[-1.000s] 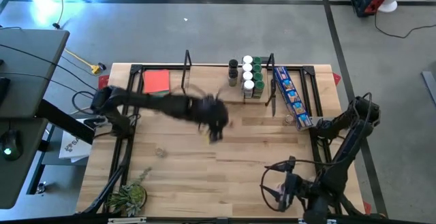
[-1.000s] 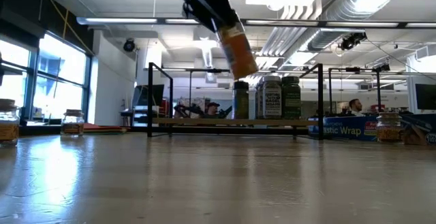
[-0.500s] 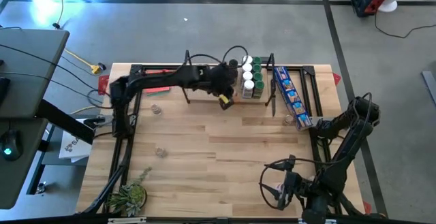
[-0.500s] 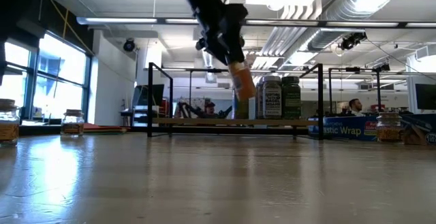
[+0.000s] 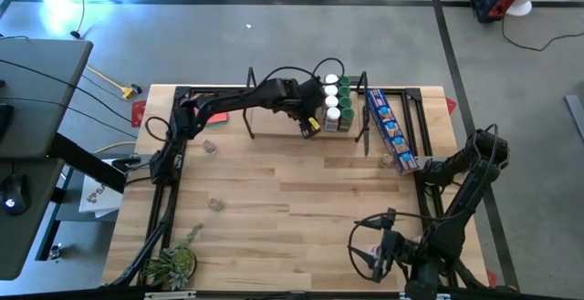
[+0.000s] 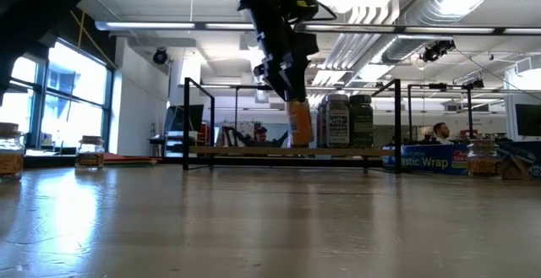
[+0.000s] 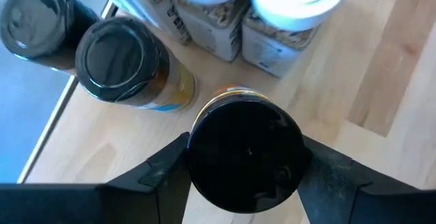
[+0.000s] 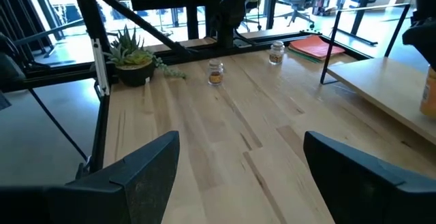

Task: Shelf spices
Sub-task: Put the left black seasoning bottle on the shelf aligned with the other black seasoning bottles

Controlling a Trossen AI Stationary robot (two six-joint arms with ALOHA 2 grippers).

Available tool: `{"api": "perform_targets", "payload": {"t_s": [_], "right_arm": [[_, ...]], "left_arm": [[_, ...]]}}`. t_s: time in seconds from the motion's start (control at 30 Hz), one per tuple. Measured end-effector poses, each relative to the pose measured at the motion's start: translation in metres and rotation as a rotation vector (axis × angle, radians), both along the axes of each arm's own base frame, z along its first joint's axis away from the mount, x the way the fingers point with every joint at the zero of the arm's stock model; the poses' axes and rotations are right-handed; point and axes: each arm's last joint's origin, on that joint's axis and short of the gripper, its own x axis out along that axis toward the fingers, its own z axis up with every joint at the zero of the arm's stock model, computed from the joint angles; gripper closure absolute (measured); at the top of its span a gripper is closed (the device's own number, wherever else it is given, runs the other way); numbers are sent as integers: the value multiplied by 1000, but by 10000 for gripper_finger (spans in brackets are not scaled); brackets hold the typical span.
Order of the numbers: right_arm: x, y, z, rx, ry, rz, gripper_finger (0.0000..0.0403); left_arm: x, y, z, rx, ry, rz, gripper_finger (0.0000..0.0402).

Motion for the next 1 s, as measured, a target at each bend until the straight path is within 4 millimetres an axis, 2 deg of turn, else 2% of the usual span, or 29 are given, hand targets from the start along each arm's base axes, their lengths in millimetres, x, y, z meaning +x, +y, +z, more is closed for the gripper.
{"api": "perform_targets", "payload": {"t_s": [0.57, 0.73, 0.87, 1.0], "right_arm": [[0, 0, 0, -1, 1, 1, 94], [0, 0, 0, -1, 1, 1, 94], [0, 0, 0, 0, 2, 1, 94], [0, 0, 0, -1, 3, 3, 94]], "left_arm": [[4, 3, 3, 25, -49, 0, 130], [4, 2, 4, 51, -43, -27, 124], [-1, -6, 20, 116, -39, -45, 124], [-7, -24, 40, 183, -43, -98, 124]]}}
